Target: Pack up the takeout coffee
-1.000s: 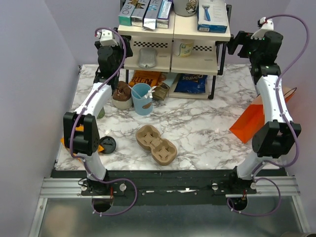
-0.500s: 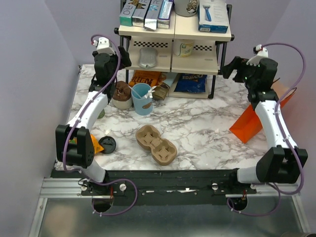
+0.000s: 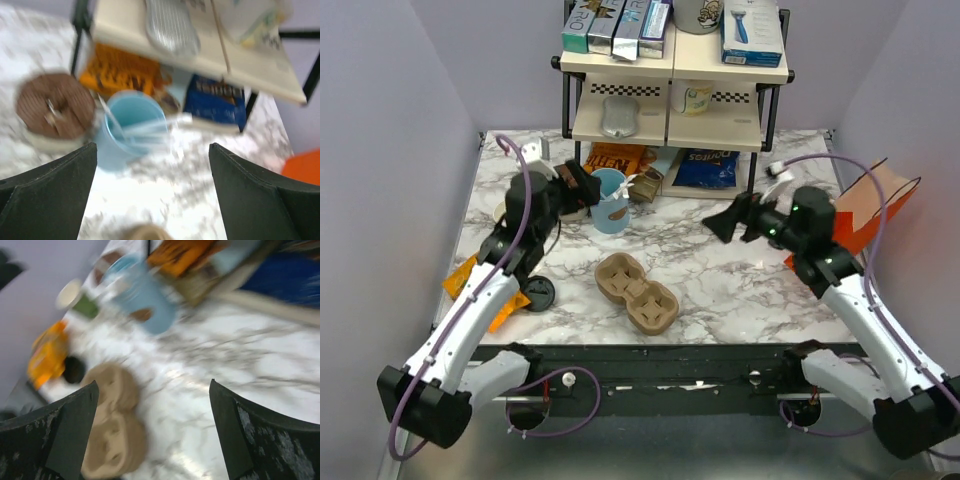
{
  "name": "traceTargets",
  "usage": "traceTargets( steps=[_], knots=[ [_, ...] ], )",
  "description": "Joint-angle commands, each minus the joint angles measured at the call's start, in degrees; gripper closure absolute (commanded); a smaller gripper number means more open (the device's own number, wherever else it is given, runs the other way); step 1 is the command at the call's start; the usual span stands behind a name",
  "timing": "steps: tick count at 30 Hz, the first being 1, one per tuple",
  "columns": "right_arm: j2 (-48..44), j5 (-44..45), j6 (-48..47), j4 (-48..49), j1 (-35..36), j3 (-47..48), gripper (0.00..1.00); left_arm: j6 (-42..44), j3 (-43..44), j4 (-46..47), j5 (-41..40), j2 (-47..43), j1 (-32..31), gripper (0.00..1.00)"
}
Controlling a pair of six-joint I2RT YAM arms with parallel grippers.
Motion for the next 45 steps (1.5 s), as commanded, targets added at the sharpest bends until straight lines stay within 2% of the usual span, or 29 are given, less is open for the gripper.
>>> traceTargets(
  steps=[1, 3, 5, 6, 9, 11, 15, 18, 22, 24, 26, 28, 32, 40, 45],
  knots=[
    [2.28, 9.55, 0.32, -5.97, 17.55, -1.55, 0.0, -8.61, -9.26, -14.44, -4.13, -6.09, -4.73, 0.01],
    [4.48, 15.44, 1.54, -6.15, 24.57, -2.17, 0.0, -11.68, -13.57, -17.87, -4.58, -10.75, -4.99, 0.01],
    [8.95, 16.08, 1.72, -6.5, 28.2, -2.26, 0.0, -13.62, -17.86, -20.42, -4.67, -15.83, -5.0, 0.01],
    [10.28, 19.13, 1.99, -7.63, 31.44, -2.0, 0.0, -15.11, -19.19, -20.95, -4.49, -17.52, -5.0, 0.01],
    [16.08, 23.72, 2.25, -9.13, 35.59, -1.03, 0.0, -17.31, -22.89, -22.71, -4.22, -23.15, -5.08, 0.01],
    [20.12, 23.64, 2.16, -9.31, 36.91, -0.06, 0.0, -18.46, -24.56, -23.33, -5.97, -25.6, -5.17, 0.01],
    [25.13, 24.7, 0.5, -10.28, 40.51, 2.75, 0.0, -19.78, -25.62, -24.04, -8.01, -25.53, -5.08, 0.01],
    [26.73, 24.61, 0.32, -10.46, 40.61, 2.49, 0.02, -19.69, -25.27, -23.68, -7.92, -23.78, -5.08, 0.01],
    [28.13, 25.4, 1.11, -10.72, 40.61, 0.82, 0.12, -21.53, -24.66, -24.12, -10.55, -22.54, -5.17, 0.01],
    [28.57, 27.15, 1.9, -10.81, 40.61, 0.38, 0.13, -22.33, -25.18, -22.11, -10.99, -22.63, -5.17, 0.01],
    [29.36, 29.26, 2.69, -11.16, 40.7, 0.55, 0.21, -22.24, -26.06, -19.31, -9.94, -22.46, -5.08, 0.01],
    [29.63, 32.25, 3.74, -12.3, 40.44, 1.17, 0.38, -22.42, -26.15, -18.41, -9.68, -21.93, -5.08, 0.01],
    [29.81, 33.58, 5.67, -13.18, 38.42, 1.44, 0.52, -22.77, -24.66, -19.55, -11.51, -19.74, -5.08, 0.01],
    [25.69, 36.48, 6.21, -14.06, 29.19, -1.81, 0.61, -24.09, -24.04, -21.57, -14.94, -17.18, -5.08, 0.01],
    [25.59, 38.14, 5.41, -14.76, 24.63, -2.08, 0.61, -25.58, -23.16, -24.38, -18.28, -16.57, -5.17, 0.01]
  ],
)
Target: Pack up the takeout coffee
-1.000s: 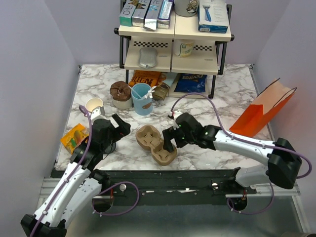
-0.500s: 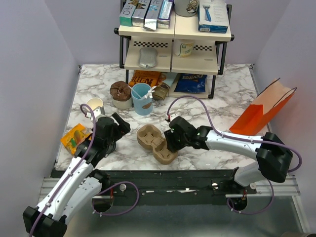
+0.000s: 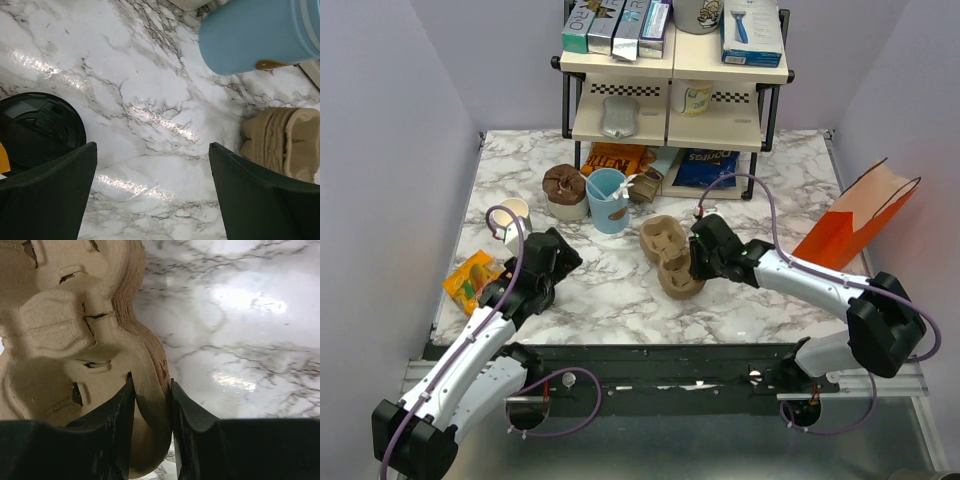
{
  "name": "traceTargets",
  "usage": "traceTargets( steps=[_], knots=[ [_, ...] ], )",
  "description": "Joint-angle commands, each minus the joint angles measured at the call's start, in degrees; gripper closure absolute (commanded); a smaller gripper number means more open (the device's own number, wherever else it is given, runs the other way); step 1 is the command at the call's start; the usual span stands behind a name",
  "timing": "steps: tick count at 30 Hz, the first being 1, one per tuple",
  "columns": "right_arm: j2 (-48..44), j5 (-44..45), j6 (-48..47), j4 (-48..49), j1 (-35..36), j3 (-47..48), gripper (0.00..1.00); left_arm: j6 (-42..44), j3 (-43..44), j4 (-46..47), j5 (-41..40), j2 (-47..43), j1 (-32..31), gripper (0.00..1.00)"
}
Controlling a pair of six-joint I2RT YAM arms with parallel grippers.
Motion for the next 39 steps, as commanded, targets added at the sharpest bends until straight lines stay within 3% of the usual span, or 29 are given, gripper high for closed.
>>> traceTargets(
  steps=[1, 9, 18, 25, 28, 31, 39],
  knots=[
    [-0.16, 5.14, 0.41, -3.37, -4.62, -1.16, 0.61, -2.0, 2.26, -3.47, -5.37, 0.15, -0.25, 0.01],
    [0.63, 11.82, 2.78, -6.72, -17.1, 1.82, 0.61, -4.9, 2.87, -7.34, -10.03, 1.3, -0.25, 0.01],
    [2.48, 14.99, -0.09, -7.43, -24.15, 6.74, 0.59, -4.38, 6.21, -6.55, -11.88, 6.56, 2.64, 0.01],
    [-7.53, 1.4, -10.65, -2.33, -24.06, 6.22, 0.17, -1.83, 13.41, -5.85, -10.12, 11.75, 9.83, 0.01],
    [-13.15, -2.58, -13.12, 0.31, -24.06, 3.77, 0.06, -1.74, 16.14, -5.23, -10.91, 13.16, 13.27, 0.01],
    [-18.51, -3.9, -13.74, 3.91, -24.06, 0.34, 0.0, -1.56, 18.07, -3.48, -13.02, 15.27, 17.32, 0.01],
    [-26.61, -6.9, -14.35, 11.82, -24.06, -5.47, 0.0, -3.04, 22.81, 1.63, -8.8, 27.48, 28.38, 0.01]
  ],
)
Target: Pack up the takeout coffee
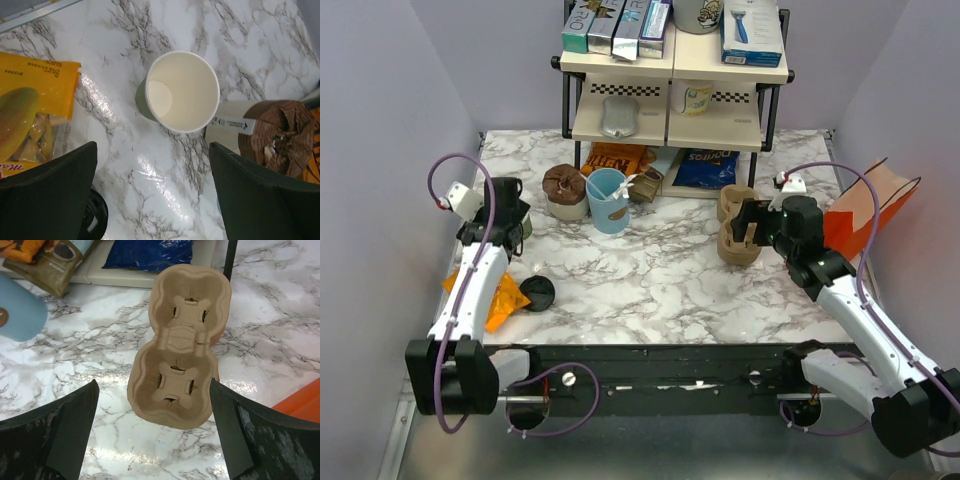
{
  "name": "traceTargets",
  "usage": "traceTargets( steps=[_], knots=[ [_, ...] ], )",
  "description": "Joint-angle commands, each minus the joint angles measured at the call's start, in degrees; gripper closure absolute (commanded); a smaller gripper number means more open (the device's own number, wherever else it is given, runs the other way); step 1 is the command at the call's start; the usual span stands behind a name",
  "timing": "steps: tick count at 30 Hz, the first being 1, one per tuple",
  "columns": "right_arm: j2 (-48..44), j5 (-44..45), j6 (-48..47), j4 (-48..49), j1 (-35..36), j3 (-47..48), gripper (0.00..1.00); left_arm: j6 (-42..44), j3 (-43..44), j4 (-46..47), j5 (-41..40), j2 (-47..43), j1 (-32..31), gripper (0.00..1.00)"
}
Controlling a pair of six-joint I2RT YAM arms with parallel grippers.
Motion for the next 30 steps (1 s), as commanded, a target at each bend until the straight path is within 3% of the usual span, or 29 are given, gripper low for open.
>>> traceTargets(
  steps=[1, 9, 19, 22, 26, 30],
  knots=[
    [-1.78, -2.92, -1.65, 5.49, 0.11, -2.04, 0.0, -0.89, 3.96, 2.04, 1.73, 6.65, 5.03, 0.02],
    [-0.38, -0.55, -1.57, 4.7, 0.2, -1.69, 0.0, -0.36, 11.16, -2.08, -0.11, 17.56, 7.15, 0.09],
    [-0.64, 2.97, -1.57, 3.56, 0.11, -1.42, 0.0, -1.15, 9.68, -1.21, 2.79, 21.96, 7.15, 0.16],
    [-0.82, 3.41, -1.48, 3.21, 0.11, -1.42, 0.0, -0.72, 10.03, -1.04, 3.67, 23.1, 7.15, 0.25],
    [-0.73, 4.02, -1.48, 3.21, 0.11, -1.51, 0.0, 0.16, 10.91, -1.3, 4.37, 24.59, 7.15, 0.46],
    [-0.99, 5.08, -1.65, 3.03, 0.02, -1.51, 0.0, 0.87, 12.75, -2.17, 4.37, 26.26, 7.23, 0.54]
  ],
)
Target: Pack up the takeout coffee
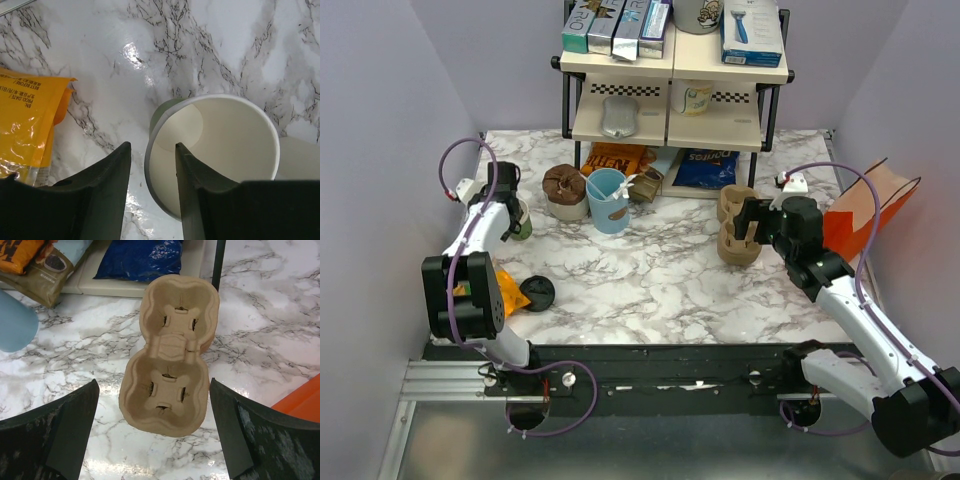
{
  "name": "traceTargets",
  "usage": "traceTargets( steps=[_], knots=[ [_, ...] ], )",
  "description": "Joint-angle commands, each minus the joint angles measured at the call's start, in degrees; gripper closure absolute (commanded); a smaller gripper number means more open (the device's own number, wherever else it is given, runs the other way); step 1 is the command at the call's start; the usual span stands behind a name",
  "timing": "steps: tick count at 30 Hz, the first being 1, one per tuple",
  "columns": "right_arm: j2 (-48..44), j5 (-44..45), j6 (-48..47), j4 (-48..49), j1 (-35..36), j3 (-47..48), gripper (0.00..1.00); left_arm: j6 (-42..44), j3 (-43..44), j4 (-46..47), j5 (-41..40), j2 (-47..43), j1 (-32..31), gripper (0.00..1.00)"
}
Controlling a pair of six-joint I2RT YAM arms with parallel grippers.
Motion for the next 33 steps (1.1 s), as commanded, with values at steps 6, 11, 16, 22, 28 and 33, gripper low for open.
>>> traceTargets(
  steps=[6, 11, 16, 22, 28, 33],
  knots=[
    [-1.91, 2.04, -0.41, -0.58, 0.11, 0.06, 0.0, 1.59, 4.39, -4.35, 1.42, 0.91, 0.31, 0.79],
    [-3.58, 0.55, -0.32, -0.67, 0.02, -0.11, 0.0, 2.47, 3.17, -4.36, 2.57, -7.67, 0.22, 0.82],
    [-5.87, -0.94, 0.03, -0.58, 0.11, -0.81, 0.0, 2.65, -3.15, -1.29, 6.33, -19.46, -0.57, 0.95],
    [-11.05, -5.25, 1.95, -1.55, 0.11, -2.04, 0.0, 3.26, -12.03, 1.88, 14.07, -34.41, -4.25, 1.0],
    [-17.9, -4.56, 9.24, 1.26, 0.11, -5.9, 0.0, 1.94, -18.11, 5.39, 20.58, -38.21, -24.27, 1.0],
    [-22.13, -3.05, 13.22, 2.23, 0.11, -10.13, 0.0, 1.59, -14.96, 4.95, 18.92, -30.65, -38.96, 1.0]
  ],
)
